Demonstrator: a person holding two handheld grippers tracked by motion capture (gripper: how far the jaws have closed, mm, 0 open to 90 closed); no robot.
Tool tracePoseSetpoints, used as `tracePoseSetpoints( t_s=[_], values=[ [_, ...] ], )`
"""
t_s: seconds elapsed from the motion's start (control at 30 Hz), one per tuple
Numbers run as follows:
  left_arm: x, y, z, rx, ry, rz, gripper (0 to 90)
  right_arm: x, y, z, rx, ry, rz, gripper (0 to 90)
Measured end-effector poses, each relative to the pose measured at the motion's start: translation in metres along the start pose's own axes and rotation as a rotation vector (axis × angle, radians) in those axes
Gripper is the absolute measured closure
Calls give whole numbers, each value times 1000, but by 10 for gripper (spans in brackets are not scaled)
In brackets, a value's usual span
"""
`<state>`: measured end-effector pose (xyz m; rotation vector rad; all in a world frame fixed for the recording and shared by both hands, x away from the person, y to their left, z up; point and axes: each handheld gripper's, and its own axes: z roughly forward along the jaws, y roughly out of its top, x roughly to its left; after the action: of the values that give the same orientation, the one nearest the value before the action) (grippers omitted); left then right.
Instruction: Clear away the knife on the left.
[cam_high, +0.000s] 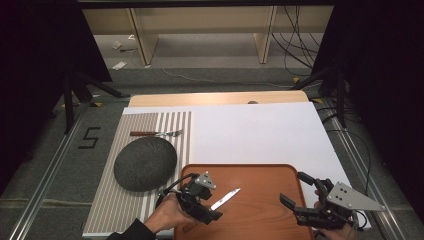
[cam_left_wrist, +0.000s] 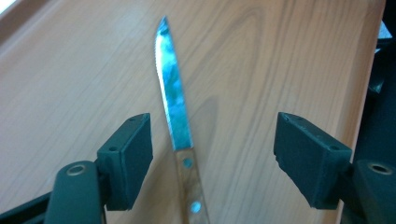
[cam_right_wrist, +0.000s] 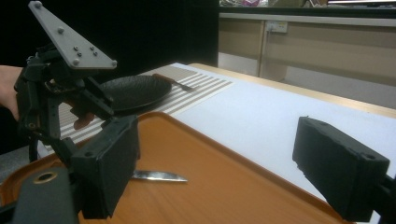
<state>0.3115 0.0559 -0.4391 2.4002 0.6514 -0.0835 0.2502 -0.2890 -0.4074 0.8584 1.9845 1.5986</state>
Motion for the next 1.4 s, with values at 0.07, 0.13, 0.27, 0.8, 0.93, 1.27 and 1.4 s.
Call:
tracePoseSetpoints(
  t_s=[0.07, 0.13, 0.27, 0.8, 0.93, 1.27, 1.4],
  values=[
    [-3, 2, 1, -3, -3, 17, 276, 0, 0, 0, 0, 0, 0, 159],
    [-5, 3, 2, -11, -15, 33, 317, 0, 0, 0, -1, 1, 2, 159],
    [-7, 5, 5, -2, -19, 62, 391, 0, 0, 0, -1, 1, 0, 159],
    [-8, 7, 27, 166, -7, 92, 856, 0, 0, 0, -3, 2, -2, 159],
    [-7, 6, 31, 198, 9, 95, 896, 0, 0, 0, -4, 2, -3, 159],
    [-2, 5, 33, 229, 36, 79, 897, 0, 0, -1, -4, 1, -3, 159],
    [0, 4, 32, 225, 51, 62, 897, 0, 0, -1, -4, 2, -3, 159]
  ],
)
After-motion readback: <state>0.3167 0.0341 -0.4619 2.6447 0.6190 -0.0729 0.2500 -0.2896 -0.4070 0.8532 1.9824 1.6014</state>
